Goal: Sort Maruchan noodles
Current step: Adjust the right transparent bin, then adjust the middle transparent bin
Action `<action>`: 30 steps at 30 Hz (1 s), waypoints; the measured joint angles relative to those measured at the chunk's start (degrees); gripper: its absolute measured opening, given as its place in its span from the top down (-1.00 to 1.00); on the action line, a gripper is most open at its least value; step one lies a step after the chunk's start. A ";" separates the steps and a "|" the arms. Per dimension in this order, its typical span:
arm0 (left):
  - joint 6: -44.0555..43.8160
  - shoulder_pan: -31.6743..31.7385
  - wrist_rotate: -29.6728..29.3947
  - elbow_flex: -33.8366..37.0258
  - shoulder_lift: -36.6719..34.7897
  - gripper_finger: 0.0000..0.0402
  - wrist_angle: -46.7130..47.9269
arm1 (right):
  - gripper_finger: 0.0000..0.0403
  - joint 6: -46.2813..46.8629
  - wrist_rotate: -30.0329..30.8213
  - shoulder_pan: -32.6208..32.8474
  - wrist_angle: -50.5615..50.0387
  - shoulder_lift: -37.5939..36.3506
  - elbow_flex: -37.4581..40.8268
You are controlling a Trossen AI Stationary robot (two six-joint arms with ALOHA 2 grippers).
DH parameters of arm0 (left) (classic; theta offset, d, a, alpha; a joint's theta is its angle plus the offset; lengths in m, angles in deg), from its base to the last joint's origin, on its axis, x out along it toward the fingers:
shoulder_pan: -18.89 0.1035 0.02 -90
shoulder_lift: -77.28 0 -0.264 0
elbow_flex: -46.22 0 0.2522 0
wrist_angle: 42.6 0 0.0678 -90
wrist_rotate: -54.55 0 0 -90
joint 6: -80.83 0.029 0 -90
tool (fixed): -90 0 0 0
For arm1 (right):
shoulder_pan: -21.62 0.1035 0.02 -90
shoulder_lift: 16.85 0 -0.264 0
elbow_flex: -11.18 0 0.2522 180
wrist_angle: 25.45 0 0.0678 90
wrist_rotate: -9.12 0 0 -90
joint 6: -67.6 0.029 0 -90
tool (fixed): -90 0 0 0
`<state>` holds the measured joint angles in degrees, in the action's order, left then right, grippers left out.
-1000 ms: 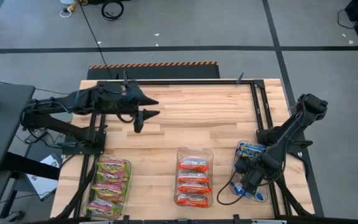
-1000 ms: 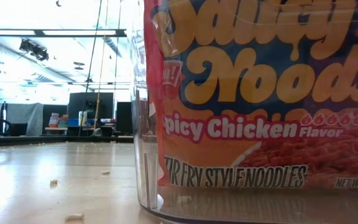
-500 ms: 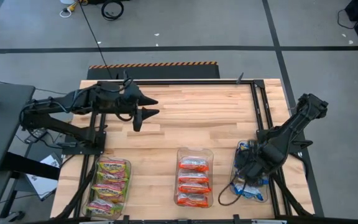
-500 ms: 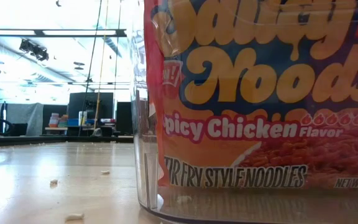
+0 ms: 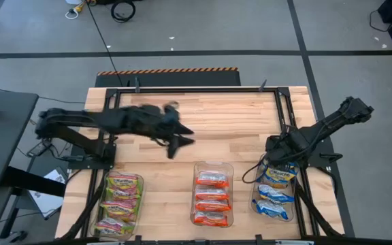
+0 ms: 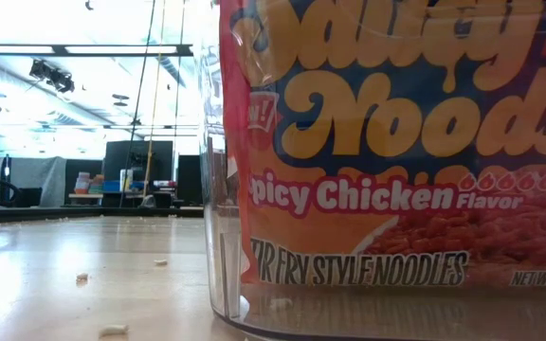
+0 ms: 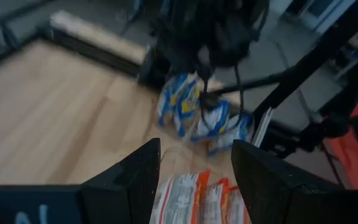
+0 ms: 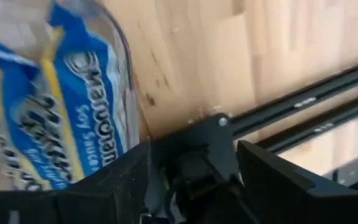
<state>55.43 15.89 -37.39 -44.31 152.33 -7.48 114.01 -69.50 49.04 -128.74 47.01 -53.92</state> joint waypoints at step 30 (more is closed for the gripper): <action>-6.58 -1.07 12.24 0.02 27.66 0.00 -17.37 | -0.13 -17.66 -5.32 -12.26 15.86 -4.18 -0.21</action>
<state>48.85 14.81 -25.15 -44.29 179.99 -24.85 96.35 -74.82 36.78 -112.88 42.83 -54.12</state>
